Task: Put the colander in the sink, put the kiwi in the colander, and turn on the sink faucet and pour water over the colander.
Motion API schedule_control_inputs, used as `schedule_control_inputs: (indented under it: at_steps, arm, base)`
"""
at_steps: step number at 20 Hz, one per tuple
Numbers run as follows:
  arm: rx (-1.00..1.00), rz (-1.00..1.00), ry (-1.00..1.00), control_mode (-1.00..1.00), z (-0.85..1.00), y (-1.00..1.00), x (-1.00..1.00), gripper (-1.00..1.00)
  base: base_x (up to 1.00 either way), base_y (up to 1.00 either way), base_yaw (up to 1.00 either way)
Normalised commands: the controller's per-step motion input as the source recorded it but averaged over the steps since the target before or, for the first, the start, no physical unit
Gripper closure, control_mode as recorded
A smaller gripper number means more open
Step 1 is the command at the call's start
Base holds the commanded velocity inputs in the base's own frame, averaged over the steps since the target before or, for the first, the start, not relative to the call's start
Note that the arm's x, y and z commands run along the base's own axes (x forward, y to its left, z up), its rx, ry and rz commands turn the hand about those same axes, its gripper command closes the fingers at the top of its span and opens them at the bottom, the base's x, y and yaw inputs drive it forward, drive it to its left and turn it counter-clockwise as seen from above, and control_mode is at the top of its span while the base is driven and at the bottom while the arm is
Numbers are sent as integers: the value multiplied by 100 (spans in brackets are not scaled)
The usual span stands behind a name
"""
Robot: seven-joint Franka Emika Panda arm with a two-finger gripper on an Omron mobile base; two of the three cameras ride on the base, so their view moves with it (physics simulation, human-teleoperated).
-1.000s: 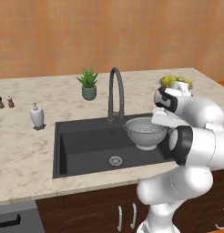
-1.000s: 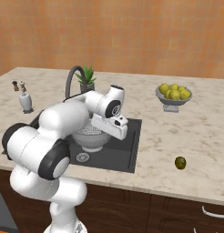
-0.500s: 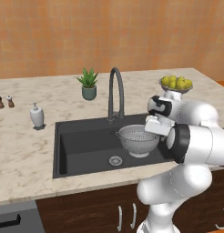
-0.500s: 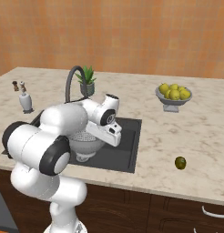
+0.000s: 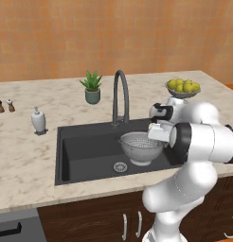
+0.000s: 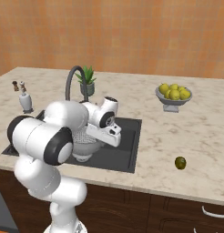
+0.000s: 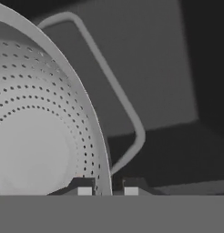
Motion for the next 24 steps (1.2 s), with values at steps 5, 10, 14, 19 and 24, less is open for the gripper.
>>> schedule_control_inputs:
  at_steps: [5,10,14,19,24]
  arm:
    - [0,5,-14,-100,-21,1,27,100]
    - [0,0,-14,-100,-11,0,34,100]
    - [1,0,-4,-100,-31,8,14,100]
    - [3,0,3,-100,-37,15,16,100]
    - [7,2,7,-100,-32,21,9,100]
  base:
    - [0,0,0]
    - [0,0,0]
    - [0,0,0]
    - [0,0,0]
    - [0,0,0]
